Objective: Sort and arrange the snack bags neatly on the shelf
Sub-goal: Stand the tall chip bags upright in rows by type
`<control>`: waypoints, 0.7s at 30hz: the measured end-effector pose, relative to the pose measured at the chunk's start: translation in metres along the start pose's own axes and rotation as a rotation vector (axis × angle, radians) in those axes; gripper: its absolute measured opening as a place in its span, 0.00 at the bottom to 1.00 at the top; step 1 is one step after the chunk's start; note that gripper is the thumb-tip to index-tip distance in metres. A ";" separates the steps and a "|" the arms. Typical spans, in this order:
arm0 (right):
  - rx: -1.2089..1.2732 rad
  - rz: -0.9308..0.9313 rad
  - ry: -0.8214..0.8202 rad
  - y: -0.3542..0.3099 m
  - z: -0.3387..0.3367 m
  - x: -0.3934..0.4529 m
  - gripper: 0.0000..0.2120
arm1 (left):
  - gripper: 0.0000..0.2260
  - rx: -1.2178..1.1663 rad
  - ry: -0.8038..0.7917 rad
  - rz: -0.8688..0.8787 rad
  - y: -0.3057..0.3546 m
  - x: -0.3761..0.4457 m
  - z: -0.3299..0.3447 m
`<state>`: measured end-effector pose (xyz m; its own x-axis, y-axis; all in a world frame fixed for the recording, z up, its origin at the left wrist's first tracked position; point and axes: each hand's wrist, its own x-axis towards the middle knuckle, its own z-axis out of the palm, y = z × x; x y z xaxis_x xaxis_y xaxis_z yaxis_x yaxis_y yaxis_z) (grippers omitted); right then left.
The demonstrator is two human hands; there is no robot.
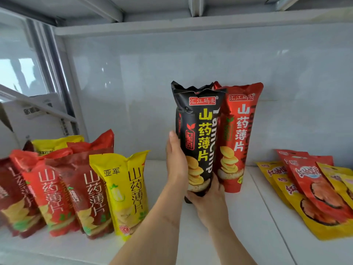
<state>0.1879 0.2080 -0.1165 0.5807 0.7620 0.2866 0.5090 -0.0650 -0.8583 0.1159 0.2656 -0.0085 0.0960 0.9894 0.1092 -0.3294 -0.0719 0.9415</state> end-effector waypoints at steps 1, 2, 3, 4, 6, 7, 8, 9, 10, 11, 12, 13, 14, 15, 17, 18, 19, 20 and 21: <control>-0.015 0.006 -0.005 0.002 0.001 0.001 0.52 | 0.36 0.015 -0.020 -0.040 -0.011 0.004 -0.002; -0.033 0.010 -0.009 0.003 0.002 0.002 0.52 | 0.39 0.035 -0.051 -0.082 -0.021 0.008 -0.003; -0.048 0.013 -0.013 0.003 0.002 0.003 0.51 | 0.41 0.038 -0.076 -0.122 -0.028 0.011 -0.005; -0.061 0.010 -0.017 0.003 0.003 0.004 0.50 | 0.42 0.041 -0.105 -0.161 -0.031 0.013 -0.006; -0.082 0.005 -0.023 0.003 0.004 0.006 0.48 | 0.45 0.066 -0.127 -0.172 -0.034 0.018 -0.011; -0.090 0.002 -0.021 0.003 0.005 0.007 0.47 | 0.46 0.097 -0.126 -0.119 -0.037 0.022 -0.014; -0.095 0.000 -0.014 0.003 0.007 0.008 0.47 | 0.46 0.147 -0.124 -0.042 -0.039 0.025 -0.016; -0.098 0.001 -0.007 0.003 0.009 0.009 0.47 | 0.43 0.190 -0.132 0.024 -0.038 0.026 -0.018; -0.101 0.001 0.000 0.003 0.010 0.010 0.47 | 0.39 0.221 -0.149 0.078 -0.034 0.026 -0.020; -0.104 0.000 0.006 0.003 0.012 0.011 0.47 | 0.36 0.231 -0.172 0.114 -0.029 0.025 -0.021; -0.105 0.001 0.008 0.003 0.013 0.012 0.47 | 0.34 0.236 -0.194 0.141 -0.026 0.026 -0.021; -0.104 0.003 0.007 0.003 0.014 0.013 0.46 | 0.34 0.240 -0.209 0.157 -0.027 0.028 -0.022; -0.103 0.006 0.006 0.002 0.015 0.014 0.46 | 0.34 0.239 -0.224 0.172 -0.028 0.031 -0.023; -0.103 0.008 0.005 0.002 0.015 0.015 0.46 | 0.35 0.235 -0.236 0.179 -0.029 0.033 -0.024; -0.109 0.013 0.009 0.001 0.017 0.016 0.45 | 0.35 0.239 -0.253 0.179 -0.032 0.037 -0.024; -0.114 0.014 0.012 0.001 0.018 0.017 0.45 | 0.34 0.239 -0.259 0.178 -0.034 0.039 -0.024; -0.118 0.015 0.015 0.002 0.019 0.017 0.45 | 0.34 0.237 -0.263 0.177 -0.034 0.040 -0.024; -0.121 0.016 0.018 0.002 0.019 0.018 0.45 | 0.33 0.236 -0.269 0.179 -0.036 0.041 -0.023; -0.121 0.018 0.022 0.002 0.020 0.019 0.45 | 0.33 0.235 -0.275 0.177 -0.036 0.042 -0.023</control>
<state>0.1873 0.2354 -0.1211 0.6034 0.7460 0.2818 0.5705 -0.1570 -0.8061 0.1106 0.3123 -0.0454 0.3151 0.8908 0.3275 -0.1425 -0.2968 0.9443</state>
